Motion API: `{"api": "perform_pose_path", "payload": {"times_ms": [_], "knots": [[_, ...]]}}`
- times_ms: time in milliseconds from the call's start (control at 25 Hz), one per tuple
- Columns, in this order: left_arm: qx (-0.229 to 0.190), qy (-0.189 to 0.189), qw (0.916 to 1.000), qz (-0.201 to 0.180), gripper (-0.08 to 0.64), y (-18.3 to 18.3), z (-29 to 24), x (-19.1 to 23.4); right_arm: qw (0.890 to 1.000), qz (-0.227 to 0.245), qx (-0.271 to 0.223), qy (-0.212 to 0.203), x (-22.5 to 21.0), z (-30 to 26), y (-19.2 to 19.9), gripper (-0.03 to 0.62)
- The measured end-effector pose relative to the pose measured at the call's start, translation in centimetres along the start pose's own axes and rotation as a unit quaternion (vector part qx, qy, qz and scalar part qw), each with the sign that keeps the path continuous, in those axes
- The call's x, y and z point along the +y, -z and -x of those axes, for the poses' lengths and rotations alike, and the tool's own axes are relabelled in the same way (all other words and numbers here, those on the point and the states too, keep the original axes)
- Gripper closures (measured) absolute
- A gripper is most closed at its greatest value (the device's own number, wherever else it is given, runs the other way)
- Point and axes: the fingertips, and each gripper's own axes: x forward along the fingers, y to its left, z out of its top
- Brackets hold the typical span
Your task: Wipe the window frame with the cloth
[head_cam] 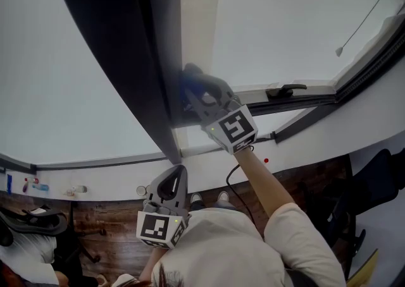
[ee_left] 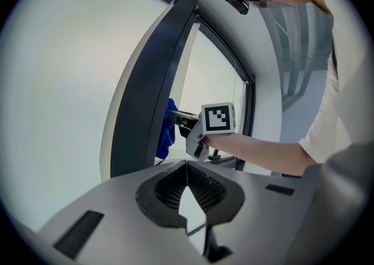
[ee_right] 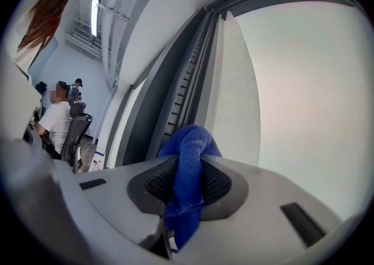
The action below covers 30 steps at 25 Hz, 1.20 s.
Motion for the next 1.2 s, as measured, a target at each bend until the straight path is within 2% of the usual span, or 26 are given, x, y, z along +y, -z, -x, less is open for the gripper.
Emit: {"api": "perform_pose_path", "payload": {"times_ms": [400,800,1000,1200], "knots": [[0.003,-0.001,1.0,0.0,0.551,-0.1,-0.3,0.3,1.0,-0.018,0.009,0.012,0.0,-0.1,2.1,0.514],[0.003,-0.008,1.0,0.001,0.551,-0.1,0.1,0.4,0.999,-0.034,0.037,0.01,0.8,0.0,4.9,0.514],[-0.001,-0.009,1.0,0.0,0.551,-0.2,0.3,0.1,0.997,-0.045,0.07,0.008,1.5,0.1,7.4,0.514],[-0.001,-0.014,0.9999,-0.003,0.551,-0.4,0.4,0.2,0.996,-0.052,0.071,0.013,1.7,0.1,8.2,0.515]]}}
